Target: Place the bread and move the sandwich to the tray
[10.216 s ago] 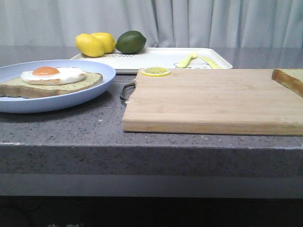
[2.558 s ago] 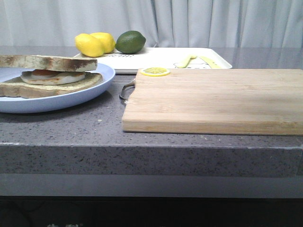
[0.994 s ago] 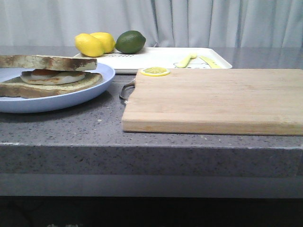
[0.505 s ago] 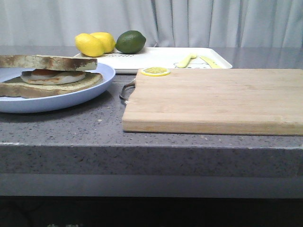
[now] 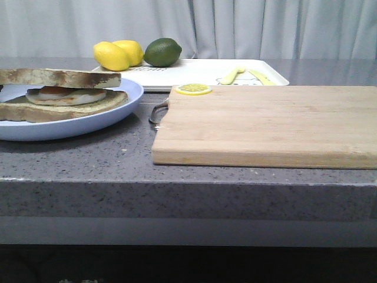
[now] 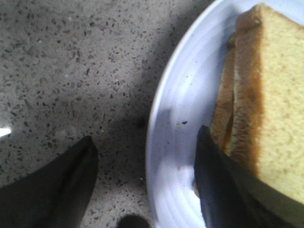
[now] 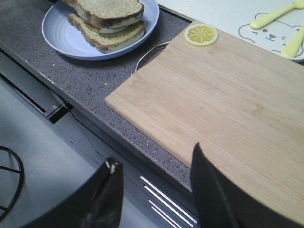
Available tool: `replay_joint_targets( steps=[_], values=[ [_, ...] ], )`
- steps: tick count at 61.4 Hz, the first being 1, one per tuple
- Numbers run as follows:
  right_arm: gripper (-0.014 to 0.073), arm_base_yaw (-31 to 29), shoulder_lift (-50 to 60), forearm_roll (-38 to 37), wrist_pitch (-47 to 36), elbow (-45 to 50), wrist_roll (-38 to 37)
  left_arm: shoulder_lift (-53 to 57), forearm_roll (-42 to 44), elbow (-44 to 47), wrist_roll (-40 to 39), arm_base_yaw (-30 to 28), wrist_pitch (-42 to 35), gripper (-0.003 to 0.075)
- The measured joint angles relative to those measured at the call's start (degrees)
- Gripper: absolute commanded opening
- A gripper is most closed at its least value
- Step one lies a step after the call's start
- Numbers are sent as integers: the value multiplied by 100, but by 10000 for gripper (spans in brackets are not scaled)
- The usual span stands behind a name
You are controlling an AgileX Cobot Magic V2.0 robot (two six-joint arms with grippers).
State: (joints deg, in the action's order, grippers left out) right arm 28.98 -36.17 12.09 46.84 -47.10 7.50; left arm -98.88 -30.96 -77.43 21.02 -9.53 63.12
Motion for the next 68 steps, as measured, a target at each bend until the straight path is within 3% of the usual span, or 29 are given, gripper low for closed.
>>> replay_joint_targets(
  steps=[7,18,34,68],
  values=[
    [358,0,0,0,0,0,0,-124,-14,0,10,0,0,372],
    [358,0,0,0,0,0,0,-164,-26,-12,10,0,0,181],
    [358,0,0,0,0,0,0,-164,-90,-12,10,0,12,-15],
    [358,0,0,0,0,0,0,-141,-255,-372,31,0,281,-20]
  ],
)
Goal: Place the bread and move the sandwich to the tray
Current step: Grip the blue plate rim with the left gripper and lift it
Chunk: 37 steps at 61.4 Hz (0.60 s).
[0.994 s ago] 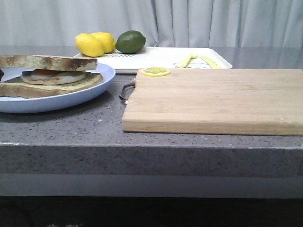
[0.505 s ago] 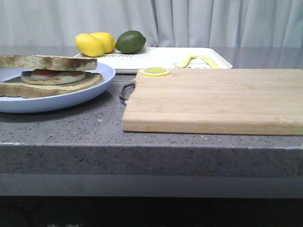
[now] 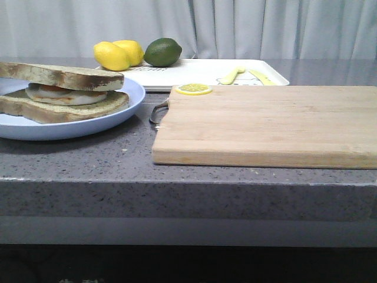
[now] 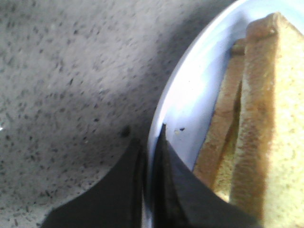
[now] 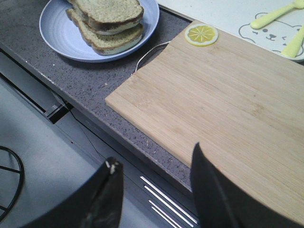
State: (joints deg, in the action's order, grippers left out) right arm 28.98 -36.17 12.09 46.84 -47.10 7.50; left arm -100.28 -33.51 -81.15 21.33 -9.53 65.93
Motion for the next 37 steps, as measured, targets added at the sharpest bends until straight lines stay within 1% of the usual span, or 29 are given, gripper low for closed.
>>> replay_joint_targets(
  steps=[11,23,37],
  values=[
    [358,0,0,0,0,0,0,55,-302,-301,18,0,15,-20],
    [358,0,0,0,0,0,0,59,-1062,-430,18,40,-195,-20],
    [358,0,0,0,0,0,0,-136,-1212,-1011,18,538,-386,-20]
  ],
)
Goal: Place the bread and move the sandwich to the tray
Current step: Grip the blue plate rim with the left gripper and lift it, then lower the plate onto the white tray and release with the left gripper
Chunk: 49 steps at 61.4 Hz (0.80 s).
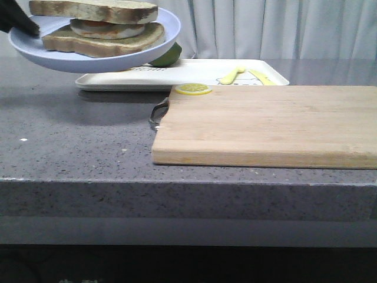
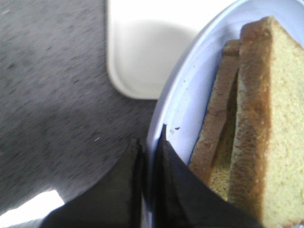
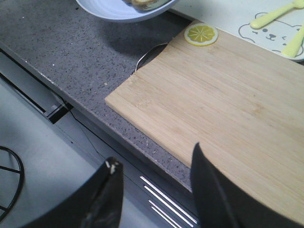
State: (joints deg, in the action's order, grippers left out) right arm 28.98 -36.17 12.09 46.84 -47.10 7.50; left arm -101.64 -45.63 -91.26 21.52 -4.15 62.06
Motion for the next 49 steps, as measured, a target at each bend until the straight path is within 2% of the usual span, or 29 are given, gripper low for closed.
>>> replay_joint_targets(
  steps=[8,26,49],
  values=[
    [358,0,0,0,0,0,0,-202,0,-456,-313,334,-140,-20],
    [358,0,0,0,0,0,0,-1044,282,-1557,-1626,811,-434,-20],
    [358,0,0,0,0,0,0,-1988,831,-2460,-2722,855,-445,-20]
  ],
)
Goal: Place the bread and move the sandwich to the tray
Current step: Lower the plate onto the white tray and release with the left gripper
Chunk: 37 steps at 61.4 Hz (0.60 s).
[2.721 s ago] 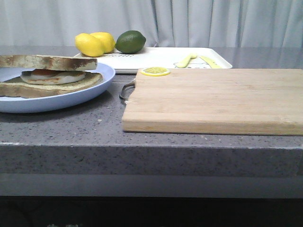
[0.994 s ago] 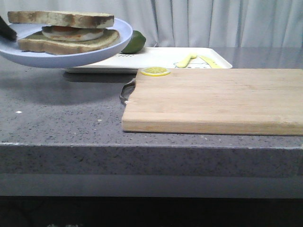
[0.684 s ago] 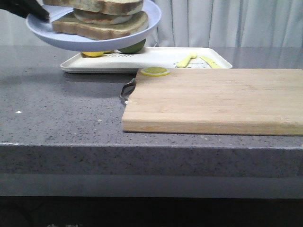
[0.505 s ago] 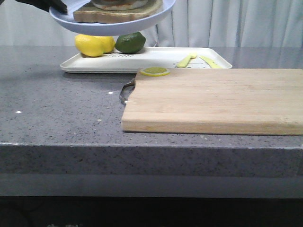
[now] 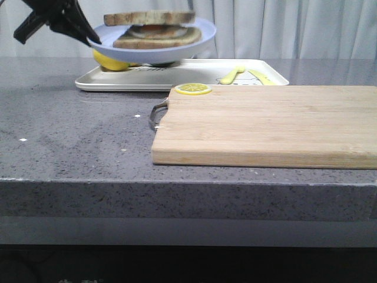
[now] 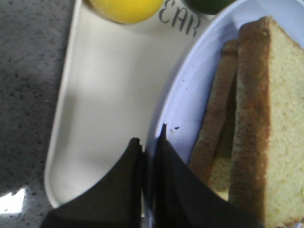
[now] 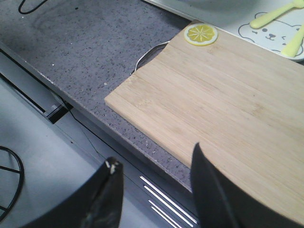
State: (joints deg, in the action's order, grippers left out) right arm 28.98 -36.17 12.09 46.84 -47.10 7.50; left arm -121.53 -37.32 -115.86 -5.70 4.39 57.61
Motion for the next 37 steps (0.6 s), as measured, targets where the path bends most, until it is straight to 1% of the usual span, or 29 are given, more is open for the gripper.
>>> replay_joint_targets(
  steps=[23,26,31,37],
  values=[
    [358,0,0,0,0,0,0,-270,325,-27,-126,0,277,-15],
    [358,0,0,0,0,0,0,-270,350,-27,-139,0,333,4],
    [358,0,0,0,0,0,0,-270,354,-36,-139,0,393,57],
    [358,0,0,0,0,0,0,-270,343,-36,-153,0,406,138]
  ],
)
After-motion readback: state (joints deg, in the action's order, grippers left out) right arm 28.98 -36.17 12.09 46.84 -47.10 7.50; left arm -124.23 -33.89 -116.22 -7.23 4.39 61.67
